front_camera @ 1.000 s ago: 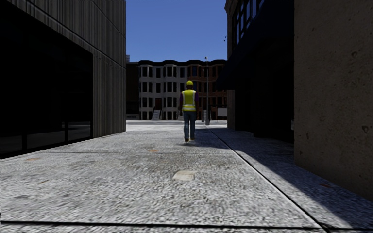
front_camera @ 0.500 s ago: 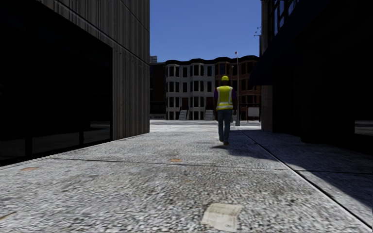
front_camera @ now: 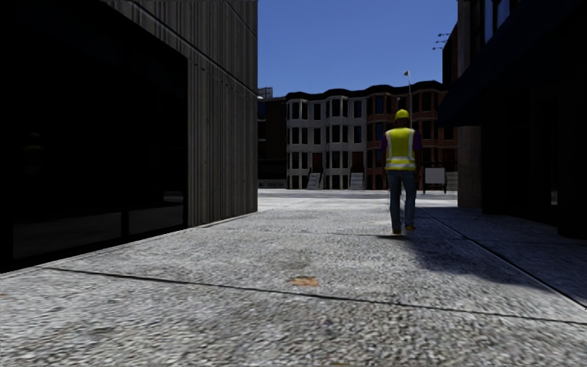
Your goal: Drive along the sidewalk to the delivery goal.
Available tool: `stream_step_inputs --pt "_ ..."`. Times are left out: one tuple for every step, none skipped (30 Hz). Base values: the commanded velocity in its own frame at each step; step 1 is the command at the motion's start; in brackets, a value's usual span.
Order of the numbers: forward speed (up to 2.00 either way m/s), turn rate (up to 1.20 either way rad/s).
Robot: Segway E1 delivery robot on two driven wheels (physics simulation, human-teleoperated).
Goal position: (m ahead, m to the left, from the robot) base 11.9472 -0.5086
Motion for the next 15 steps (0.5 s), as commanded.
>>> stream_step_inputs --pt "2.0 0.0" --pt "2.0 0.0" --pt "2.0 0.0" --pt "2.0 0.0" --pt "2.0 0.0" --pt "2.0 0.0" --pt "2.0 0.0" --pt "2.0 0.0" --pt "2.0 0.0" --pt "2.0 0.0" --pt "2.0 0.0" --pt "2.0 0.0" --pt "2.0 0.04" --pt "2.0 0.04" --pt "2.0 0.13"
